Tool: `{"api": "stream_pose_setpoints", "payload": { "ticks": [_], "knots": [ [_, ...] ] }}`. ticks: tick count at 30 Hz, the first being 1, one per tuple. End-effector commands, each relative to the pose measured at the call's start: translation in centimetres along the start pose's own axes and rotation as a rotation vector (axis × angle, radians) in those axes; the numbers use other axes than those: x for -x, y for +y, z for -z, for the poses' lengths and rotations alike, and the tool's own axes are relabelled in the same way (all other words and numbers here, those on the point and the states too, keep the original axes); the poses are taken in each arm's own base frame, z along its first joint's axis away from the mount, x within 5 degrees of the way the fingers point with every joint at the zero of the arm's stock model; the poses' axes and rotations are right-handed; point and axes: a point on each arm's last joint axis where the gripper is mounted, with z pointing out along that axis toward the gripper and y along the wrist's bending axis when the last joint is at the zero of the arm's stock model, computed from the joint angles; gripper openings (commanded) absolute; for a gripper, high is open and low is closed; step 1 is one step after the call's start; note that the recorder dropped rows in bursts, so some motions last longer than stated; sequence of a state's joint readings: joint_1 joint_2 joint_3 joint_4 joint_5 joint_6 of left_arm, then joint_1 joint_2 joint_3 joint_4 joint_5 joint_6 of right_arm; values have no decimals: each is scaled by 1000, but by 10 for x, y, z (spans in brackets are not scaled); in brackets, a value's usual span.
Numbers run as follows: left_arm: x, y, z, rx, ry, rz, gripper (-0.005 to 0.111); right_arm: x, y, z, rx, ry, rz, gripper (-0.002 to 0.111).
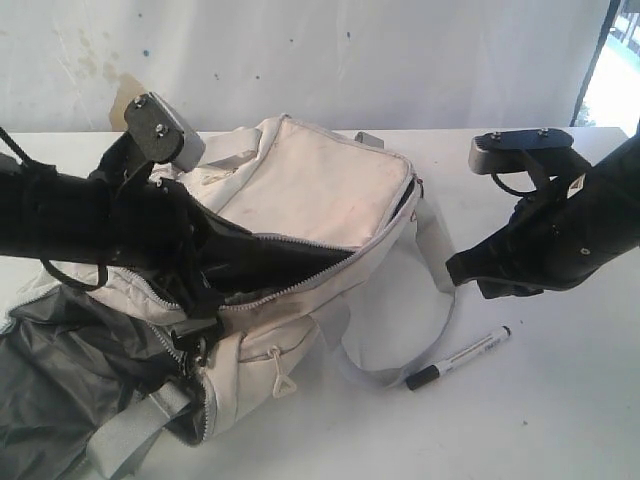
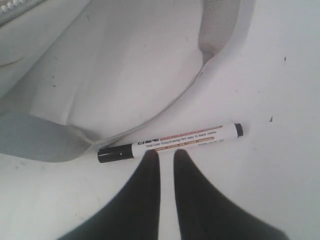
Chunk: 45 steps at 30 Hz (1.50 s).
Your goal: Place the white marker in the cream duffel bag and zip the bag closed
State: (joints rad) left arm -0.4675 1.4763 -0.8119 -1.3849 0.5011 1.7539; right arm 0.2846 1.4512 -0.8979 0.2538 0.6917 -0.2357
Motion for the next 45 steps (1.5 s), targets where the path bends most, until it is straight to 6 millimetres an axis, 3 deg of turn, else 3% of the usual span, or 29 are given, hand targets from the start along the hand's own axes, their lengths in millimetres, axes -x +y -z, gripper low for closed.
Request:
{"api": "stream_pose_setpoints", "payload": {
  "ticks": [1, 12, 20, 28, 32, 36, 41, 45],
  "knots": [
    [16, 7, 2, 38, -46, 19, 0, 0, -2, 2, -9, -16, -4, 9],
    [48, 47, 17, 412, -95, 2, 0, 0, -2, 2, -9, -16, -4, 9],
    [45, 75, 37, 784, -70, 78, 0, 0, -2, 1, -8, -8, -4, 9],
    [50, 76, 38, 802, -34, -142, 0, -2, -5, -18, -5, 62, -43, 12],
    [50, 79, 41, 841, -33, -148, 0, -4, -8, -35, -5, 108, -53, 27],
    [45, 87, 46, 848, -89, 16, 0, 0, -12, -52, -5, 88, 246, 32],
    [45, 83, 42, 790, -93, 32, 0, -6, -12, -61, 43, 147, 465, 32],
    [45, 83, 42, 790, -93, 32, 0, -7, -6, -70, 137, 131, 654, 43]
  ]
}}
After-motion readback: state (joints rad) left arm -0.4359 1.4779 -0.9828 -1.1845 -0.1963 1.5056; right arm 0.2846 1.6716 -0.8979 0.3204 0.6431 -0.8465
